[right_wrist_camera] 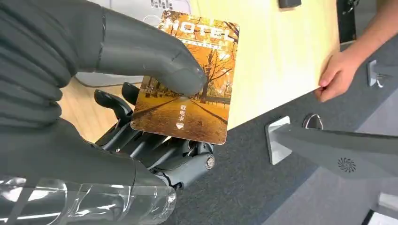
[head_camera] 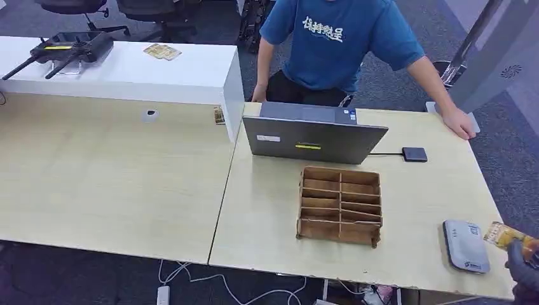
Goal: Pass the card to the sensor for recognition and then transmit it.
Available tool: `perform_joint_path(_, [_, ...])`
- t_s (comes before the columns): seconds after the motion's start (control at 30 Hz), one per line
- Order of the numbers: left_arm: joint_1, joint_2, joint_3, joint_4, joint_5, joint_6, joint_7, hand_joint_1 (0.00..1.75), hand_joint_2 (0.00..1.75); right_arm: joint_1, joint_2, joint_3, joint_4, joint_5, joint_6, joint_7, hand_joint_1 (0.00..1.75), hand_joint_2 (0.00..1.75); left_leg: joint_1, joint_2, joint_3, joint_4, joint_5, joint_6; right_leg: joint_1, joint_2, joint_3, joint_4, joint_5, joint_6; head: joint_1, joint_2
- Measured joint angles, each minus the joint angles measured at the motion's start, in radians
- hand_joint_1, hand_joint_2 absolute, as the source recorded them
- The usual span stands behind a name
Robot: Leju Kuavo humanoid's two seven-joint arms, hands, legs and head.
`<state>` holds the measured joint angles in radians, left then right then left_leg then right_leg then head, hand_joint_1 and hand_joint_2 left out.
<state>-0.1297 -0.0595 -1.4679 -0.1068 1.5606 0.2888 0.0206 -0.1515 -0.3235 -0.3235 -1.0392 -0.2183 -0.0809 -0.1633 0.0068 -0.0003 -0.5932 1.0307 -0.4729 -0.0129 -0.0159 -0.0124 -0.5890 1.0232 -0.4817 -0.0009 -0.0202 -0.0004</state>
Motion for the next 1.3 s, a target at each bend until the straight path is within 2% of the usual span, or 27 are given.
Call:
perform_joint_path(0.5, [0.0,-0.001,0.0,0.0,0.0,0.002,0.0,0.0,0.0,-0.011,-0.01,0.03,0.06,0.117,-0.042,0.024,1.75,1.75,0.0,0.0,0.0,0.0,0.0,0.0,0.0,0.0,0.0,0.0,0.0,0.0,0.0,0.0])
perform_joint_path(1.3, [0.0,-0.002,0.0,0.0,0.0,0.003,0.0,0.0,0.0,-0.015,-0.047,0.057,0.092,0.209,-0.028,0.06,1.75,1.75,0.0,0.0,0.0,0.0,0.0,0.0,0.0,0.0,0.0,0.0,0.0,0.0,0.0,0.0])
